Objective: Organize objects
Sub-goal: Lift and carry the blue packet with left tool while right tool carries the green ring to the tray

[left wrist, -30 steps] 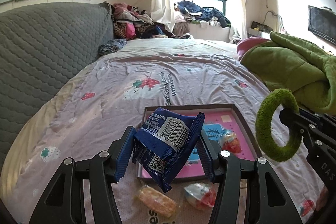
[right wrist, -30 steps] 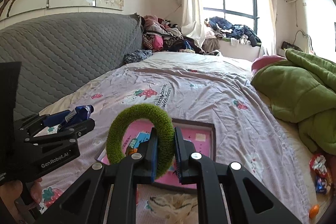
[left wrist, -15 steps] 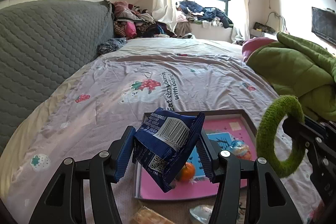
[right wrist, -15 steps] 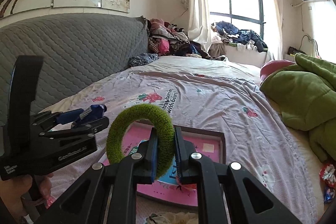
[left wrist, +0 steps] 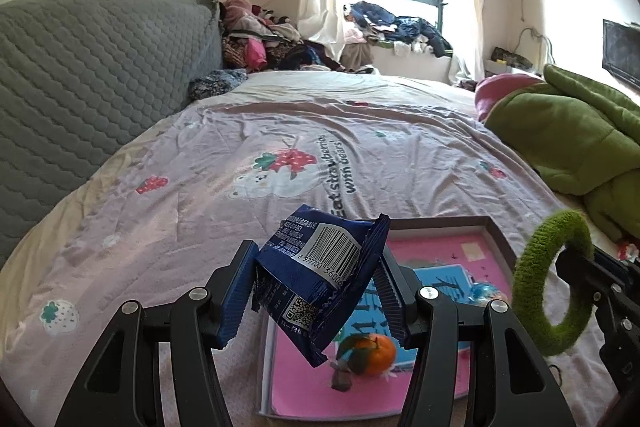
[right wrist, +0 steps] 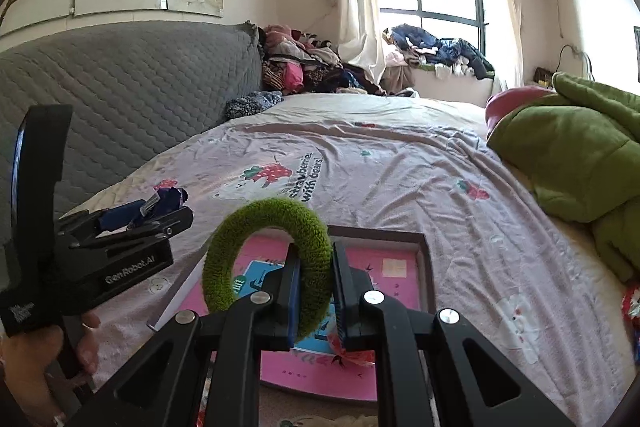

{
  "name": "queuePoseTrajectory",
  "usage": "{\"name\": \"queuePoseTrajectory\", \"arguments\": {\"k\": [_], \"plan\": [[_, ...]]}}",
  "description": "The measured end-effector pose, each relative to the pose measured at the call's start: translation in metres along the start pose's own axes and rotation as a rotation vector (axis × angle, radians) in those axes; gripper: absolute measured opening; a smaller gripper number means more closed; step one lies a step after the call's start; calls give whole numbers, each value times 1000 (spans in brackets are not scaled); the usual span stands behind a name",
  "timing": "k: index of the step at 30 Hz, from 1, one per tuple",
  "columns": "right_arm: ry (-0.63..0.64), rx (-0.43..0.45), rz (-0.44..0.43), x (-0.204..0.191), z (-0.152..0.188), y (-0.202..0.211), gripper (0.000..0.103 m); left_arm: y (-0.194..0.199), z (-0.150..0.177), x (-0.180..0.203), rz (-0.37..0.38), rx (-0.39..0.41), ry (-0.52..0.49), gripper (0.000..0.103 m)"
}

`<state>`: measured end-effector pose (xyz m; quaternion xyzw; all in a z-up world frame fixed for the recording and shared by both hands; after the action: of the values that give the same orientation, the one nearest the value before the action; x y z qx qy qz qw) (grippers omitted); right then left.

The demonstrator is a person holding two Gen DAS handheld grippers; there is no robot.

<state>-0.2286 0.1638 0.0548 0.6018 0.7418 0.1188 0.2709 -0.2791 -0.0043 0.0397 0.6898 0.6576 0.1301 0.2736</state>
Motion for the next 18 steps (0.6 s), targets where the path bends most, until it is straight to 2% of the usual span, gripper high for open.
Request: {"name": "queuePoseTrajectory", "arguments": {"k": [8, 18], "plan": [[-9, -55, 53, -8, 5, -38, 14, -41, 10, 2, 6, -50, -11, 59], [16, -159, 128, -13, 24, -85, 14, -90, 18, -1, 82, -112, 5, 59]]}}
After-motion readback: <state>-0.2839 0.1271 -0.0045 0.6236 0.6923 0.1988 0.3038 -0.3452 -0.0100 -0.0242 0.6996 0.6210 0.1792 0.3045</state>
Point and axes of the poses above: each gripper's, at about its wrist camera, not at the fingertips, and y roughly against the way its jaws point, x to its right, z to its underside, the point moved 1 cm from there along -y, roughly the way its jaws point, and after that the axes turned 14 degrees about -y, right-handed, at the moved point
